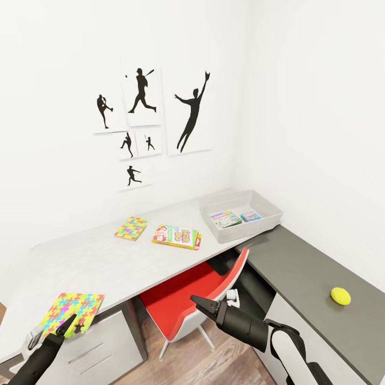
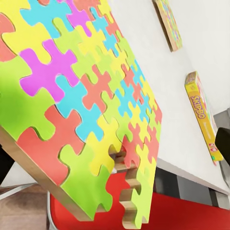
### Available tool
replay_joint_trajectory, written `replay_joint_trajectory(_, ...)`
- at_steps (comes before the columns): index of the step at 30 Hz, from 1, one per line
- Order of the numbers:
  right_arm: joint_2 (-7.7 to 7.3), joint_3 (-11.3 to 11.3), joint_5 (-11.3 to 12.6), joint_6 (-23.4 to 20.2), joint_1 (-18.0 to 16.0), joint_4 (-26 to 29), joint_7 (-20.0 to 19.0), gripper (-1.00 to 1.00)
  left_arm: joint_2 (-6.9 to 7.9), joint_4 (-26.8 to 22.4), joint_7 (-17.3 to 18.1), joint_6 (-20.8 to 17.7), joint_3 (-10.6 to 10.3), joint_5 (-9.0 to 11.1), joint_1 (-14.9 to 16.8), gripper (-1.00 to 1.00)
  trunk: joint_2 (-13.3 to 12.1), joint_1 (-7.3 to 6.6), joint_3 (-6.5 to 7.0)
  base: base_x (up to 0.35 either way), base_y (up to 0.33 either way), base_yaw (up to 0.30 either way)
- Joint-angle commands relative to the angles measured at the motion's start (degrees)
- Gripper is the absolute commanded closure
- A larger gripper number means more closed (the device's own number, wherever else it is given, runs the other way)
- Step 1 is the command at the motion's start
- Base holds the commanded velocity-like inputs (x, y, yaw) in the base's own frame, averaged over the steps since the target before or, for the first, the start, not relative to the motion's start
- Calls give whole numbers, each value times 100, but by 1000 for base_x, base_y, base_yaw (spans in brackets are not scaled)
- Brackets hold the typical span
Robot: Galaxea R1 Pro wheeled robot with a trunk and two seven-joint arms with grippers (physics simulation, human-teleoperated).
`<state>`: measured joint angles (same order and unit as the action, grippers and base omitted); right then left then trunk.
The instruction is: Put all the toys in the child's room - the three board games (two on the bed and one on the table), the two jigsaw puzzles on the table, and the tennis ball on the table - inside the toy box on the table in the child's room.
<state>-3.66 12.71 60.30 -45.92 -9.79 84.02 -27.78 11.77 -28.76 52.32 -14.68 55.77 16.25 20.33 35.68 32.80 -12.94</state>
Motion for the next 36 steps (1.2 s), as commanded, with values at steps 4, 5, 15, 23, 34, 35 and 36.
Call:
replay_joint_trajectory(4,-3,3,2,-14,-5,1,-9,-100,0,2,24,-61,21,18,6,-100,8,2,-9,3,0,0)
replay_joint_trajectory(5,-3,2,5,-14,-5,1,-9,-100,0,2,24,-58,21,18,6,-100,8,2,-9,1,0,0)
replay_joint_trajectory(15,-3,4,1,-14,-5,1,-9,-100,0,2,24,-53,23,18,6,-100,8,2,-9,0,0,0)
replay_joint_trajectory(23,-3,3,0,-14,-5,0,-9,-100,0,2,24,-56,27,21,6,100,8,2,-9,0,0,0)
replay_joint_trajectory(34,-3,4,1,-14,-5,1,-9,-100,7,2,26,-58,11,19,6,100,8,2,-9,0,0,0)
replay_joint_trajectory(35,-3,4,1,-14,-5,1,-10,-100,8,2,28,-54,8,16,6,100,8,2,-9,0,0,0)
replay_joint_trajectory(36,-3,4,1,-14,-5,1,-10,-100,8,2,31,-54,7,14,6,100,8,2,-9,0,0,0)
